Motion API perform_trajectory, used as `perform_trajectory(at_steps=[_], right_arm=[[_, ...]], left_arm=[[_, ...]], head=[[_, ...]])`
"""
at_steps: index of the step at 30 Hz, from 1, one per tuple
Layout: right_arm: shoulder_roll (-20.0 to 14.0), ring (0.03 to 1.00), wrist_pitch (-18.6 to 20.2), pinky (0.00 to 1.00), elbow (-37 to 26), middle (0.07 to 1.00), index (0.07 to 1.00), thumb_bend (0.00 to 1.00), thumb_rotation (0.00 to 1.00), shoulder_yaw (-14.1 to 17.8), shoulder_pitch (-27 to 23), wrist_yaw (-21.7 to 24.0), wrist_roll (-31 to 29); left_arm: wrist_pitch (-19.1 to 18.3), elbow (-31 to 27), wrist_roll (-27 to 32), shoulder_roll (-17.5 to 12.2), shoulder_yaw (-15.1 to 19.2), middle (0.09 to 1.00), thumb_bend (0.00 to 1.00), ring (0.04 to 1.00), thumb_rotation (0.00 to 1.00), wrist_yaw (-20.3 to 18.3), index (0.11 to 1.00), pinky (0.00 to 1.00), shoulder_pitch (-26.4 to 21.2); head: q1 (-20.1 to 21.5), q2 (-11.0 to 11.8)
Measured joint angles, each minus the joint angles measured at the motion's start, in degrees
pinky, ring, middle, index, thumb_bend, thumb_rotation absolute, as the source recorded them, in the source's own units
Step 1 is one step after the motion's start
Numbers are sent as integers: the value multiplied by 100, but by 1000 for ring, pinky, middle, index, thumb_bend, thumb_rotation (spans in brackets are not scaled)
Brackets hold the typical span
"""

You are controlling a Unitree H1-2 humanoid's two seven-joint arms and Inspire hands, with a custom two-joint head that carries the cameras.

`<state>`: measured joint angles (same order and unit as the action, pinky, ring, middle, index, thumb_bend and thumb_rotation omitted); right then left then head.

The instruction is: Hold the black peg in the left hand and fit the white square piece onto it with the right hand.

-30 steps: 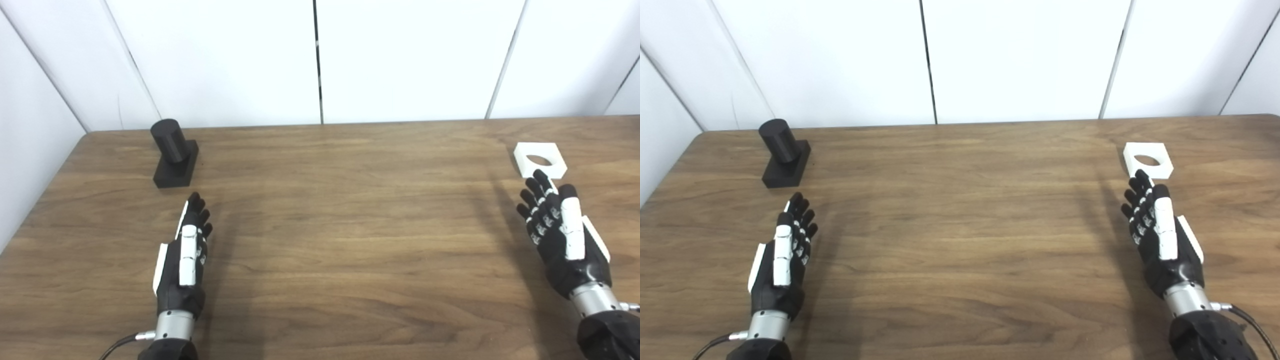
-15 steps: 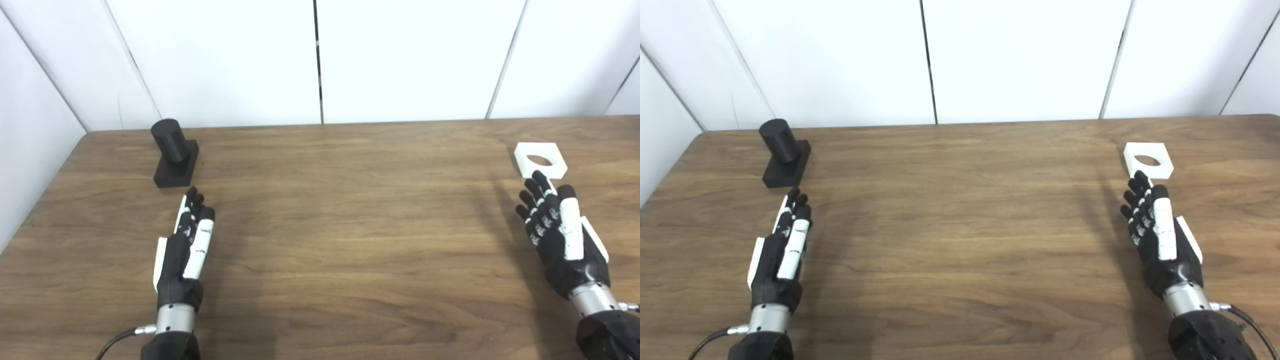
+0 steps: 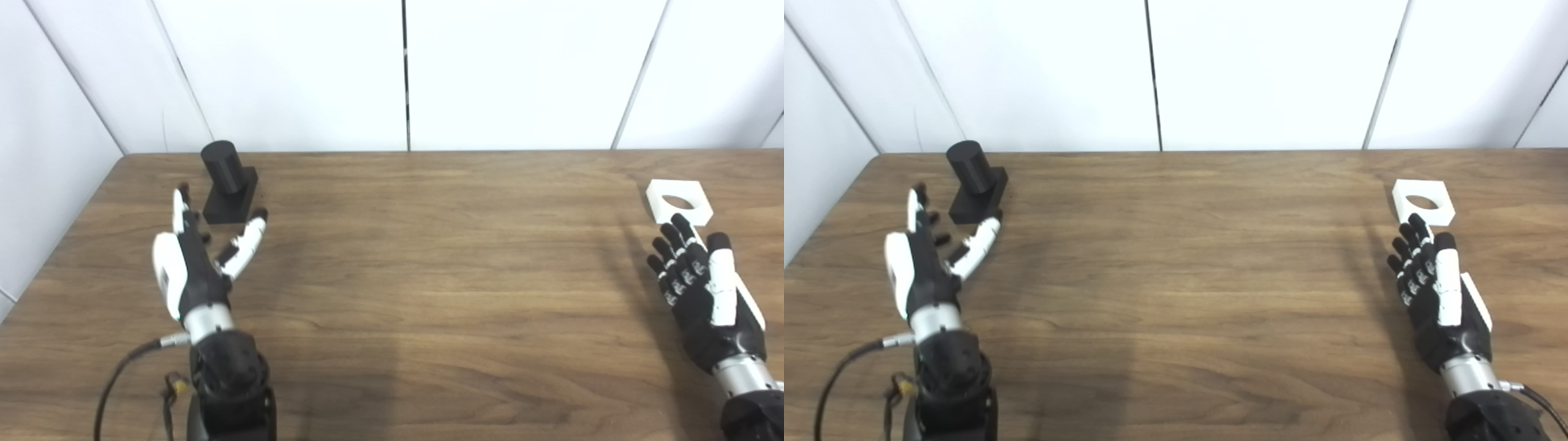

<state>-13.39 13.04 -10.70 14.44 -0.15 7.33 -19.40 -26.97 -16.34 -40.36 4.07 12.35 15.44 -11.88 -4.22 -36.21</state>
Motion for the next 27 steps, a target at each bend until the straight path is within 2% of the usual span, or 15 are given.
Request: perform_trajectory(at_steps=[6, 12, 16, 21, 27], right_arm=[[0, 1000, -44, 1000, 87, 1000, 1000, 585, 1000, -8, -5, 19, 8], [3, 1000, -53, 1000, 104, 1000, 1000, 572, 1000, -7, -5, 23, 2], [8, 1000, -53, 1000, 101, 1000, 1000, 576, 1000, -6, -4, 23, -8], [9, 1000, -50, 1000, 99, 1000, 1000, 562, 1000, -6, -4, 23, -35], [5, 1000, -46, 1000, 70, 1000, 1000, 560, 1000, -8, -2, 24, -49]], left_arm=[[-3, 773, -1393, 299, 794, 1000, 785, 998, 470, -543, 998, 978, -674], [-4, 1785, -2541, 106, 1295, 1000, 797, 1000, 479, -1144, 990, 1000, -1383], [-3, 2361, -3122, -154, 1328, 1000, 834, 1000, 540, -1511, 966, 1000, -1601], [-4, 2813, -3412, -311, 1332, 1000, 860, 1000, 583, -1653, 939, 1000, -1701], [-4, 3450, -3792, -576, 1179, 1000, 880, 1000, 706, -2009, 912, 1000, -1882]], head=[[9, 0], [44, 9], [53, 9], [70, 9], [79, 18]])
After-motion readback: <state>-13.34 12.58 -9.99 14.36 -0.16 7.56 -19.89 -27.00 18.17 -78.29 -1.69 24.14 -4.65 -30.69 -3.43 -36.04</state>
